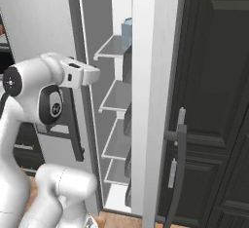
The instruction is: Take a sugar cube from the saucer and place it inside the coffee. Then, grab milk from the fridge and place it next to the coffee on the counter to sweeten the coffee.
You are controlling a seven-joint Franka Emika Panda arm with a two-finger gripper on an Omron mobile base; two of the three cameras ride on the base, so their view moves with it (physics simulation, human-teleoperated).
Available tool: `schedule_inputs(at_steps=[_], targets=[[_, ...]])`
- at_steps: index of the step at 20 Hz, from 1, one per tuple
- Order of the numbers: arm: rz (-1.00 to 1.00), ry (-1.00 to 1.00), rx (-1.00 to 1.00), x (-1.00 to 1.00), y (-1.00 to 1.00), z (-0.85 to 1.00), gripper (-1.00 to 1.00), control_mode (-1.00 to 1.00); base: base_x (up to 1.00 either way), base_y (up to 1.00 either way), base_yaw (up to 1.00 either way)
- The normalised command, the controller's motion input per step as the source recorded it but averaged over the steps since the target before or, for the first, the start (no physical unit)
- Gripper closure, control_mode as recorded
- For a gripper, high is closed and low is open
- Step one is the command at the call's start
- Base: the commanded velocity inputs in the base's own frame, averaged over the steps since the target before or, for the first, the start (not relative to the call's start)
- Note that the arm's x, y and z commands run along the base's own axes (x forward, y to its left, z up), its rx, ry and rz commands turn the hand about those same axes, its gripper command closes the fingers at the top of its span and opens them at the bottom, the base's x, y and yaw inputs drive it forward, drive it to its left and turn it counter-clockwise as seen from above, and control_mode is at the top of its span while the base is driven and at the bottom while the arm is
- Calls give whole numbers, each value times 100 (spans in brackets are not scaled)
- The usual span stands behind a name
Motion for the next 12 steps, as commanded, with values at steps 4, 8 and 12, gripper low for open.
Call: schedule_inputs(at_steps=[4,8,12], targets=[[-1,-12,0,76,-5,27,-100,-100,0,0,0],[-6,0,0,64,8,26,-100,-100,0,0,0],[-4,0,-1,68,-4,0,-100,-100,0,0,0]])
